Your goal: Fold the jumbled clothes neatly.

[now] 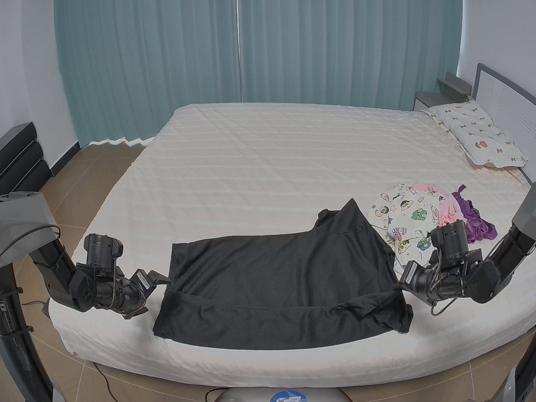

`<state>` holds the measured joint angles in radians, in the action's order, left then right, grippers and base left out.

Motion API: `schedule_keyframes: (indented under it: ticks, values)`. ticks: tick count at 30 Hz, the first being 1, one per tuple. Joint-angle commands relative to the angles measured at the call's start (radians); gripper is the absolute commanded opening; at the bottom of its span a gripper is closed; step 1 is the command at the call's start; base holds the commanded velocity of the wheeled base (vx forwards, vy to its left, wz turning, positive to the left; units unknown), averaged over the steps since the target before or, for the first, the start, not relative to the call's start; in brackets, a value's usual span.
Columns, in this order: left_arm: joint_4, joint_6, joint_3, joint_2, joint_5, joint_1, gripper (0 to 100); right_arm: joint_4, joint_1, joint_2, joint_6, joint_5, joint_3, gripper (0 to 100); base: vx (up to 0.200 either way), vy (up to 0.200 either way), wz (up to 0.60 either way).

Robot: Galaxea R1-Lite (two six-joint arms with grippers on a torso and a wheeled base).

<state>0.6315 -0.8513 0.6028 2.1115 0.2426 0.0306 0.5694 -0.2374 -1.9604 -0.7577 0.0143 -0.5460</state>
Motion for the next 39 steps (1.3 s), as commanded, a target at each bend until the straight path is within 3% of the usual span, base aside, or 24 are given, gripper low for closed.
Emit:
schedule_keyframes:
  ticks: [1, 8, 19, 35, 36, 39]
  values:
    - [0.001, 0.000, 0.000, -0.001, 0.000, 0.000, 100, -0.002, -0.025, 0.041, 0.032, 0.004, 0.120, 100, 0.000, 0.000, 0.00]
    - [0.001, 0.000, 0.000, -0.001, 0.000, 0.000, 100, 0.007, -0.040, 0.031, 0.074, 0.000, 0.193, 100, 0.000, 0.000, 0.00]
    - [0.001, 0.000, 0.000, -0.001, 0.000, 0.000, 100, 0.195, 0.004, -0.132, 0.047, 0.004, 0.092, 100, 0.000, 0.000, 0.00]
    - [0.001, 0.000, 0.000, -0.001, 0.000, 0.000, 100, 0.222, 0.004, -0.256, 0.049, -0.004, -0.020, 100, 0.000, 0.000, 0.00]
    - [0.001, 0.000, 0.000, -0.001, 0.000, 0.000, 100, 0.222, 0.004, -0.259, 0.049, -0.005, -0.020, 0, 0.000, 0.000, 0.00]
    - [0.001, 0.000, 0.000, -0.001, 0.000, 0.000, 100, 0.224, 0.004, -0.275, 0.052, -0.008, -0.025, 0, 0.000, 0.000, 0.00]
